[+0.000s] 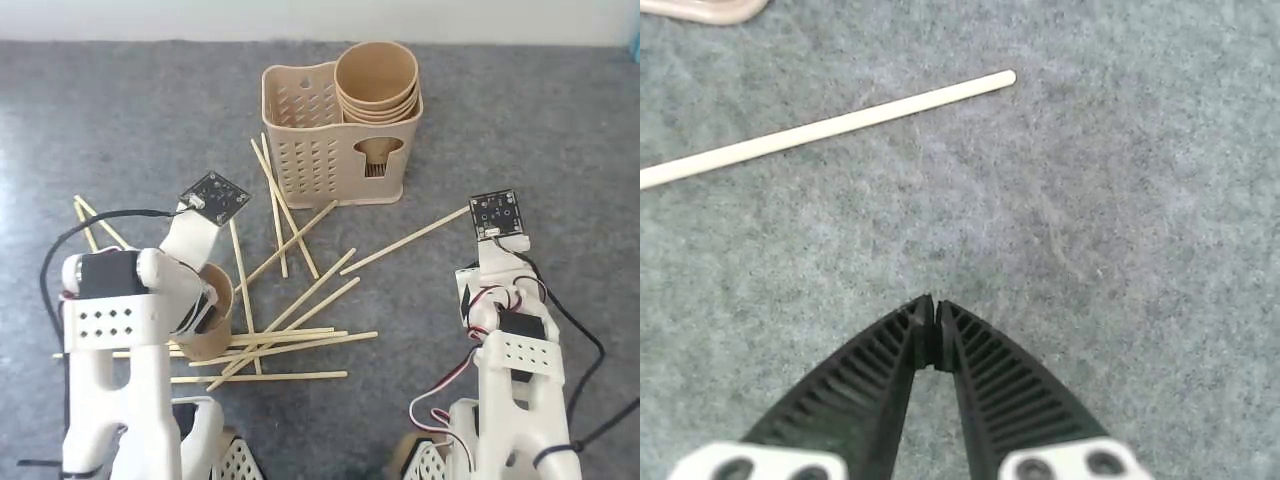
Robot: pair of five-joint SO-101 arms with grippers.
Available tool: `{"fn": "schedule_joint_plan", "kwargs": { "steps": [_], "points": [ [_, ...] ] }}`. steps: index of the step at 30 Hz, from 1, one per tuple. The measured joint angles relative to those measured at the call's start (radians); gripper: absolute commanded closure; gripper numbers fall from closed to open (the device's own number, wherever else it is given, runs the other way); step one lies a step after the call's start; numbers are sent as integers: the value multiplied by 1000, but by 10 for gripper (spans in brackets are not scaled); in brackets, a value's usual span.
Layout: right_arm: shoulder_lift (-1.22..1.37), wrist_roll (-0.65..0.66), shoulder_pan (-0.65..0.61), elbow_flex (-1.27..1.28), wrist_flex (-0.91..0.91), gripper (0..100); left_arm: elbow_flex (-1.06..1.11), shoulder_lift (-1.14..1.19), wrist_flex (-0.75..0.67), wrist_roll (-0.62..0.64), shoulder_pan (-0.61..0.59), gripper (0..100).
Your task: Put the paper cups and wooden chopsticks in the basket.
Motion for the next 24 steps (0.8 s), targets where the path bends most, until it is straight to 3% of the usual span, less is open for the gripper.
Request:
{"fn": "schedule_joint_plan", "kwargs": {
  "steps": [11, 24],
  "points": [
    [0, 0, 0, 0, 0, 990, -40, 0, -6, -2, 6, 824],
    [0, 0, 3, 0, 0, 990, 20, 0, -189, 20, 9, 823]
  ]
}}
